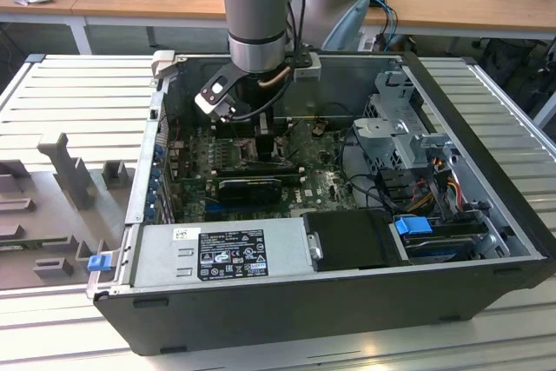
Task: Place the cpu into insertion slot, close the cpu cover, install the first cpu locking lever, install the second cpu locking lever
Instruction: 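Place the cpu into insertion slot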
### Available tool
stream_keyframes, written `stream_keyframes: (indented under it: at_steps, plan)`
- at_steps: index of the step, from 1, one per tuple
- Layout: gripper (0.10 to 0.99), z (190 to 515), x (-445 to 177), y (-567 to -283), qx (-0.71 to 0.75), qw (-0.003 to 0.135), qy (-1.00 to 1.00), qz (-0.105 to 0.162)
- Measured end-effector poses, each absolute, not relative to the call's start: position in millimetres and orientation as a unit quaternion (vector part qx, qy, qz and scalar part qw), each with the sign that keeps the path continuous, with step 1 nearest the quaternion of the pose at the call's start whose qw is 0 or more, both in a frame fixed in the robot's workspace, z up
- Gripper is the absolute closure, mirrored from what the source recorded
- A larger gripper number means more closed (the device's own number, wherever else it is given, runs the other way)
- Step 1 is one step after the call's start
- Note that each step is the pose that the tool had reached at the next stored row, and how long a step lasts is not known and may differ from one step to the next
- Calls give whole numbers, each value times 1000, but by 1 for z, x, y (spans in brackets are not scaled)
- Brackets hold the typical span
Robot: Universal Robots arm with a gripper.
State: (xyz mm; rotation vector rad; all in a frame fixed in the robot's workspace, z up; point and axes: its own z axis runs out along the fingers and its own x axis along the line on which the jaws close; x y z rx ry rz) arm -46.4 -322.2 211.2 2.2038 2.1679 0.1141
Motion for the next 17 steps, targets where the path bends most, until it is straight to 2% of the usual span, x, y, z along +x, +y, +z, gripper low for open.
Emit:
stream_keyframes:
  at_steps: [14,16,17]
  plan:
    - [557,202,-46,-318,713,24,700,37]
    - [545,202,-46,-318,713,24,700,37]
    - [482,202,-46,-318,713,24,700,37]
